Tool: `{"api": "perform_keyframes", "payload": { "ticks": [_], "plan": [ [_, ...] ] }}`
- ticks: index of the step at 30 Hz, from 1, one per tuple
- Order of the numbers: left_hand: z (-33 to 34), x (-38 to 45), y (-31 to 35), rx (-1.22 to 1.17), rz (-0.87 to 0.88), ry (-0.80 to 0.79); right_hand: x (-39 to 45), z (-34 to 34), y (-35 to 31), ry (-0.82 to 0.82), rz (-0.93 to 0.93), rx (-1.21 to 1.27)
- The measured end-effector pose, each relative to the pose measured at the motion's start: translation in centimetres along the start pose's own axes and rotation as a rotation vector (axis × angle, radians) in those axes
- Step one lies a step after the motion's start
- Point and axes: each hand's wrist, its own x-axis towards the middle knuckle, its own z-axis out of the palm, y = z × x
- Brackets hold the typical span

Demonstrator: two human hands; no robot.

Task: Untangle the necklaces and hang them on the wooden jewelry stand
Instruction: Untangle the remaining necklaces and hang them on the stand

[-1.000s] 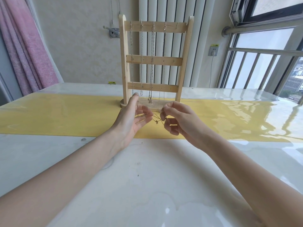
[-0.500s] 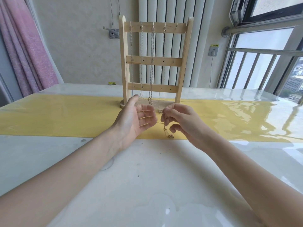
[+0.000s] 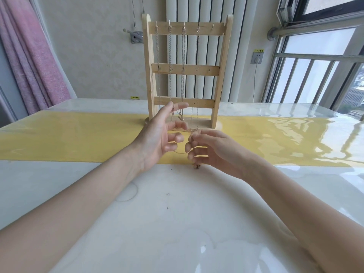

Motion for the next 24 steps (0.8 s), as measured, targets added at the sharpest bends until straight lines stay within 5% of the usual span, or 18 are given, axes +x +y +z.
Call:
{"api": "perform_keyframes", "payload": {
  "ticks": [17,24],
  "plan": [
    [-0.9,0.5,0.3,0.135,0.157,0.108,0.2,-0.5,0.5,0.127,-0.013,-0.290],
    [-1.3,0.8,-1.0,0.482,-0.061,0.157,0.3,-0.9,0.0,0.193,-0.037,-0.057]
  ]
}}
